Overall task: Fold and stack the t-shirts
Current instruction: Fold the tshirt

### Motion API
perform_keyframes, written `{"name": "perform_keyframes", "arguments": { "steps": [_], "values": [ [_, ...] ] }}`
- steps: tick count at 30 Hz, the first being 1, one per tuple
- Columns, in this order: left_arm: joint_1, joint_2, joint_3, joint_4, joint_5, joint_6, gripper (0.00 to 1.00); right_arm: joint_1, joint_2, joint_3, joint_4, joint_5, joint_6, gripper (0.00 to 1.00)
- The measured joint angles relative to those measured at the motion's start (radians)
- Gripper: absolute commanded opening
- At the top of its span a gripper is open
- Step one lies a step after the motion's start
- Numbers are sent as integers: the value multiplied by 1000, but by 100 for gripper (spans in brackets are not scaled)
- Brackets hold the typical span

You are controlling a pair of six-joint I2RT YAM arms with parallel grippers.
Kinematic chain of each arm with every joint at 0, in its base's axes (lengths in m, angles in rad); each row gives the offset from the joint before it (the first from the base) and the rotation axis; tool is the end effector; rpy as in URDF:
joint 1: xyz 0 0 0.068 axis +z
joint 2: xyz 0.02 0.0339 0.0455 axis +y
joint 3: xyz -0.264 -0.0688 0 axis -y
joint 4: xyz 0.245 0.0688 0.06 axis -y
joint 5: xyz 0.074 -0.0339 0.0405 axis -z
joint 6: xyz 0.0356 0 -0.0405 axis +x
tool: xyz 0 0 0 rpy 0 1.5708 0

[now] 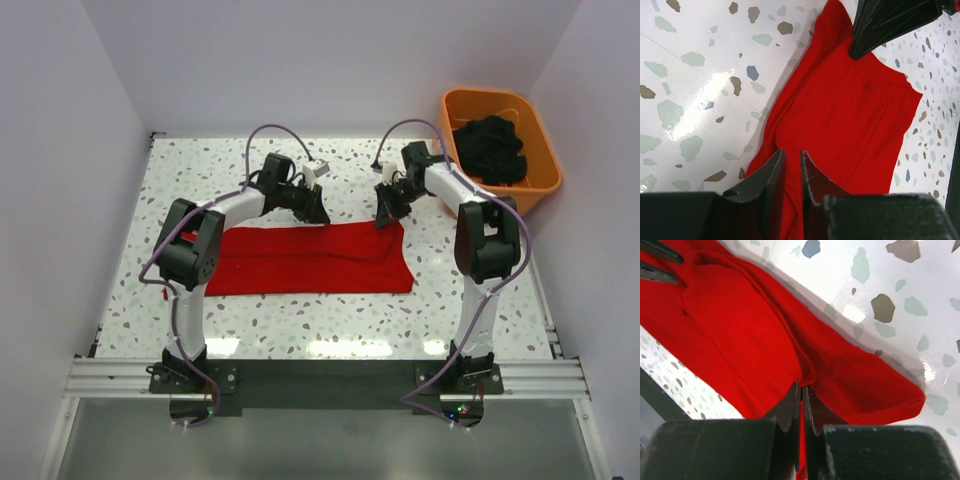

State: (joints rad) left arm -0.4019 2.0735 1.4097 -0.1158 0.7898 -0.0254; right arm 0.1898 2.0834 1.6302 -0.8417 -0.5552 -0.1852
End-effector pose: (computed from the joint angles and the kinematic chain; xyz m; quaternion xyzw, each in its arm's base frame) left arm 0.4020 -0.1984 0.1715 0.3050 0.8090 -0.4223 0.2723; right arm 0.4133 0.0985 0.1899 -0.2146 0.9289 0.2717 0.1316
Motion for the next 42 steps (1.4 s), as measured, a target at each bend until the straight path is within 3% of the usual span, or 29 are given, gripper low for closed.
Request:
{"name": "perform_keyframes", "arguments": {
  "steps": [3, 11, 17, 25, 33, 42],
  "values": [
    [0, 0, -1, 2, -1, -3, 37, 0, -14, -9, 1, -13, -6, 0],
    [0, 0, -1, -4, -37, -9, 42, 0, -18, -11, 1, -14, -16, 0],
    [0, 27, 0, -16, -39, -9, 29, 0, -18, -11, 0, -15, -18, 0],
    [-1, 48, -2, -13, -31, -18, 1, 2, -18, -11, -3, -16, -21, 0],
    [-1, -47, -156, 52, -4, -12, 0, 8, -32, -34, -4, -19, -27, 0],
    [-1, -216, -309, 106, 23, 63, 0, 25, -181, -155, -7, -43, -45, 0]
  ]
}}
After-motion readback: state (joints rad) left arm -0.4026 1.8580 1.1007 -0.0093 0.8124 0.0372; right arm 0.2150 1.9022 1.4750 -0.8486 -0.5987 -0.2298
